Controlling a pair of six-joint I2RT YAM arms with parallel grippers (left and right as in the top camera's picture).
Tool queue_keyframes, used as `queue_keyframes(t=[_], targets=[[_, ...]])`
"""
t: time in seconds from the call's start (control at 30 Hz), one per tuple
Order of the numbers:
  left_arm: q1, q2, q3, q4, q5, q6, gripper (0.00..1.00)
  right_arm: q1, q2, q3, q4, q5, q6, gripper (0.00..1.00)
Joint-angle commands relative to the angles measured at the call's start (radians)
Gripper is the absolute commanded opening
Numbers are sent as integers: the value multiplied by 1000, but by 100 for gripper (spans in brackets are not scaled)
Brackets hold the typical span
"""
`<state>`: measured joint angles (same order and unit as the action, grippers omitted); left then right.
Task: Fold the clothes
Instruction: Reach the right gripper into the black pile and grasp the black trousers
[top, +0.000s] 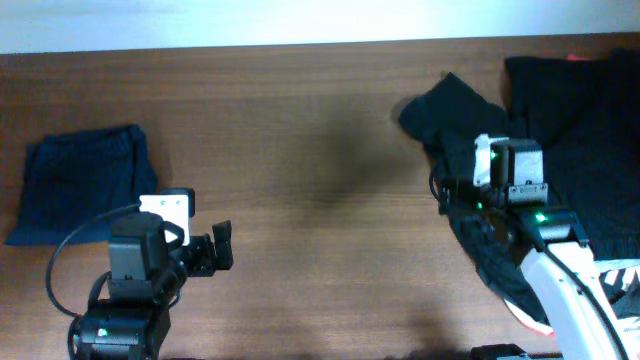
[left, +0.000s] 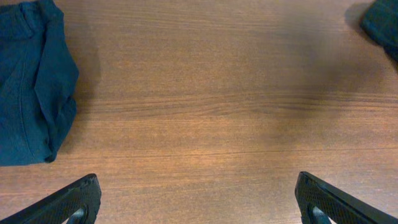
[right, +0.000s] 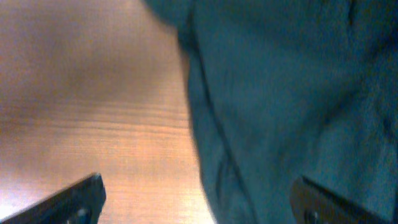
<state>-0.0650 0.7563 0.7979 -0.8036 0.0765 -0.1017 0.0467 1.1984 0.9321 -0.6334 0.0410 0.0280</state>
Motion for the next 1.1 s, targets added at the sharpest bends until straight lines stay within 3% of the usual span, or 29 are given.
queue_keyframes(t=[0.0, 0.1, 0.2, 0.27, 0.33, 0.37, 0.4, 0.5, 0.6, 0.67, 0.8, 1.0, 1.03, 1.07], targets=[[5, 40, 21, 7, 13, -9, 99, 5, 113, 18, 116, -7, -35, 95], [5, 123, 21, 8, 13, -9, 99, 5, 342, 18, 322, 11, -49, 92], [5, 237, 21, 36, 13, -9, 99, 5, 551, 18, 599, 99, -45, 76], [5, 296, 21, 51, 14, -10, 99, 5, 627, 18, 695, 130, -46, 72], [5, 325, 21, 58, 14, -10, 99, 5, 653, 18, 734, 161, -45, 52], [5, 331, 21, 63, 14, -10, 99, 5, 654, 18, 753, 194, -45, 15], [5, 331, 21, 67, 14, -10, 99, 5, 654, 18, 749, 207, -46, 4], [5, 331, 21, 67, 14, -10, 99, 5, 577, 21, 690, 172, -45, 4], [5, 331, 21, 66, 14, -10, 99, 5, 292, 143, 504, 171, 6, 4], [5, 331, 21, 66, 14, -10, 99, 5, 174, 156, 455, 60, 11, 5], [5, 331, 21, 59, 14, -10, 99, 5, 179, 156, 307, 42, 10, 8], [5, 331, 21, 59, 14, -10, 99, 5, 185, 156, 288, 3, 6, 4], [5, 331, 21, 59, 14, -10, 99, 6, 187, 156, 277, 1, 6, 15], [5, 331, 21, 59, 14, -10, 99, 6, 207, 156, 266, -19, 4, 36]])
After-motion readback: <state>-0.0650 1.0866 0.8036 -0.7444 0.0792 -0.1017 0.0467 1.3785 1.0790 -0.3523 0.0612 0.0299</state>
